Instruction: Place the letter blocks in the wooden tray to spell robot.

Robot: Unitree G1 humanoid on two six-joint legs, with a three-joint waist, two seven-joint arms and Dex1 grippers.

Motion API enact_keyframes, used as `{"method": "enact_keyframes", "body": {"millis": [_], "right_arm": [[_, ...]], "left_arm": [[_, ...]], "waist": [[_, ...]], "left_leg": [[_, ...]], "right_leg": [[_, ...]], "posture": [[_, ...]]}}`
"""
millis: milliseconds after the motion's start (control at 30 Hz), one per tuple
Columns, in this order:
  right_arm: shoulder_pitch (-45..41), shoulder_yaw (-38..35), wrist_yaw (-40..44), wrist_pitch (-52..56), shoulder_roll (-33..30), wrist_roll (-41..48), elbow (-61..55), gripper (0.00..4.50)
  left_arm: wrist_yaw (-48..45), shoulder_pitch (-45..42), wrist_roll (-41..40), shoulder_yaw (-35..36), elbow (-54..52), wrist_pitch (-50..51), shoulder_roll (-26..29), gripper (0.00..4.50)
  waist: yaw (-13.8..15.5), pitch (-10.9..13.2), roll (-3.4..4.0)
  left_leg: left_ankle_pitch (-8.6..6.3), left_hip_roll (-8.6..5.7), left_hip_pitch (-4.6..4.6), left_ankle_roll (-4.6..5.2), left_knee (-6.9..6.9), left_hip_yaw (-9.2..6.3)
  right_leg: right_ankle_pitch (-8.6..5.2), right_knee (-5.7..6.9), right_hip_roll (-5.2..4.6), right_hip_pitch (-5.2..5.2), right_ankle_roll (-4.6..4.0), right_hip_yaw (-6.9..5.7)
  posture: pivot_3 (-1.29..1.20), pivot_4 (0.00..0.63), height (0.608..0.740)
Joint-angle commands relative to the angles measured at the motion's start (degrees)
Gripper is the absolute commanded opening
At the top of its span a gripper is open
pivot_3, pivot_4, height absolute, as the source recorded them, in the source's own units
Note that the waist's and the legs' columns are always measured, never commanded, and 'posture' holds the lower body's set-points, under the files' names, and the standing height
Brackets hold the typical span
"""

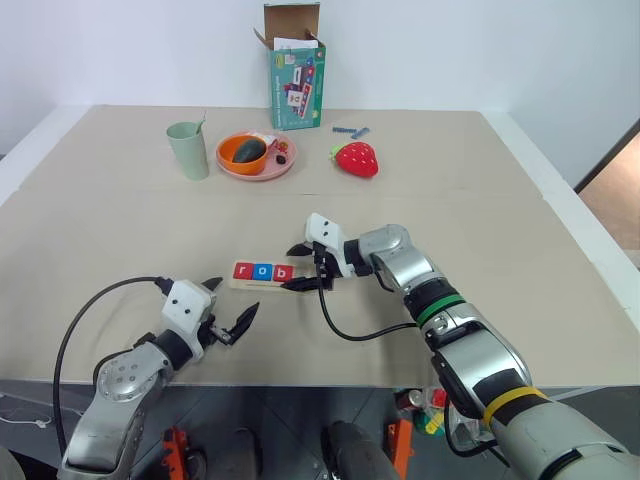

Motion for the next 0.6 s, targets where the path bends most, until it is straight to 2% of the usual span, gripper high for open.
{"method": "enact_keyframes", "body": {"millis": [33,200,400,467,600], "right_arm": [[-1.1,-4.9,0.0,4.8,-1.4,4.2,-8.6,4.48],[1.7,-13.3,-10.0,14.1,-4.9,7.3,-17.4,4.48],[13.0,-15.5,-21.3,18.4,-11.2,3.1,-28.3,4.48],[16.8,-17.3,-26.0,23.1,-11.6,3.0,-33.1,4.48],[22.3,-16.9,-26.0,29.1,-11.5,6.1,-43.9,4.48]], "left_arm": [[-1.8,-0.1,0.2,0.3,-2.3,-2.4,1.7,4.50],[-10.2,0.2,-4.1,-1.3,-5.6,-3.7,5.2,4.50],[-16.2,-1.5,-3.9,-3.7,-5.9,-3.3,10.5,4.50],[-16.6,-2.1,-3.8,-4.1,-5.7,-3.2,11.1,4.50],[-16.5,-2.6,-3.9,-4.3,-5.1,-3.2,10.9,4.50]], "waist": [[0.0,0.0,0.02],[0.2,0.0,0.02],[0.2,0.0,0.01],[0.2,0.0,0.04],[-0.5,0.1,0.09]], "left_leg": [[0.00,0.00,-0.01,0.00,0.00,0.00],[0.00,-0.01,-0.08,0.00,-0.04,-0.02],[-0.02,-0.12,-0.08,-0.03,-0.08,0.07],[-0.03,-0.12,-0.08,-0.02,-0.13,0.06],[-0.02,-0.07,-0.06,-0.02,-0.24,0.12]], "right_leg": [[0.00,0.00,0.00,-0.02,0.00,0.00],[-0.06,0.00,-0.03,-0.06,0.01,-0.02],[-0.30,-0.02,-0.18,-0.06,-0.12,0.06],[-0.24,-0.02,-0.17,-0.08,0.04,0.06],[-0.18,-0.01,-0.08,-0.19,0.04,0.14]], "posture": [[0.00,0.150,0.740],[0.00,0.150,0.740],[0.00,0.150,0.740],[0.00,0.150,0.740],[0.00,0.150,0.740]]}}
